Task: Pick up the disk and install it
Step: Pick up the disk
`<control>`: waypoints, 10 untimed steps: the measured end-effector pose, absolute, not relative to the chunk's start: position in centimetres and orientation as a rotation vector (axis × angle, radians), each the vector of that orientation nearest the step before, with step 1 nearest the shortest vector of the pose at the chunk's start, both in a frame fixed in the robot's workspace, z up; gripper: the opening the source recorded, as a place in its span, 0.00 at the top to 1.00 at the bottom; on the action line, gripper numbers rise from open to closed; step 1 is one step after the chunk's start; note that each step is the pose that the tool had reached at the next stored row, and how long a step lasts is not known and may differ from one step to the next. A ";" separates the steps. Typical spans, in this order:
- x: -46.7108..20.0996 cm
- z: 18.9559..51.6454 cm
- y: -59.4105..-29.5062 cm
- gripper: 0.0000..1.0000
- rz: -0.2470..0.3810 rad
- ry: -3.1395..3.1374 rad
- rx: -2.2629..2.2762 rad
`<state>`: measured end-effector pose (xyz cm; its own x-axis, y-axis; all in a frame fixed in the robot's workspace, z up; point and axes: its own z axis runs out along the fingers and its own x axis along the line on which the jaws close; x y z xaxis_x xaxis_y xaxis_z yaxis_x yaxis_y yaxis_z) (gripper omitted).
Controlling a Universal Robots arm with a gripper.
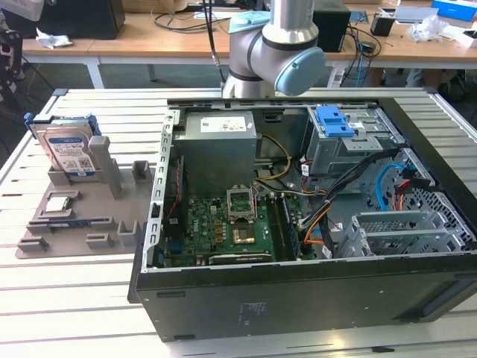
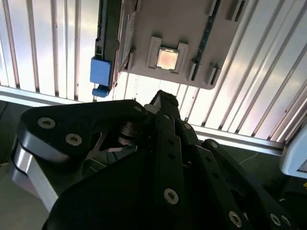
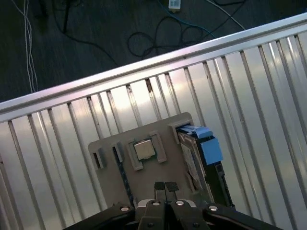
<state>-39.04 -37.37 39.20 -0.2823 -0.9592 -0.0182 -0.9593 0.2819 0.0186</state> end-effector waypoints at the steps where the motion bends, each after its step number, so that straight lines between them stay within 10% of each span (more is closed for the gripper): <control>1: -39.0 39.2 -37.4 0.89 0.040 2.501 -1.896; 10: -39.0 39.2 -37.4 0.89 -0.008 2.395 -2.065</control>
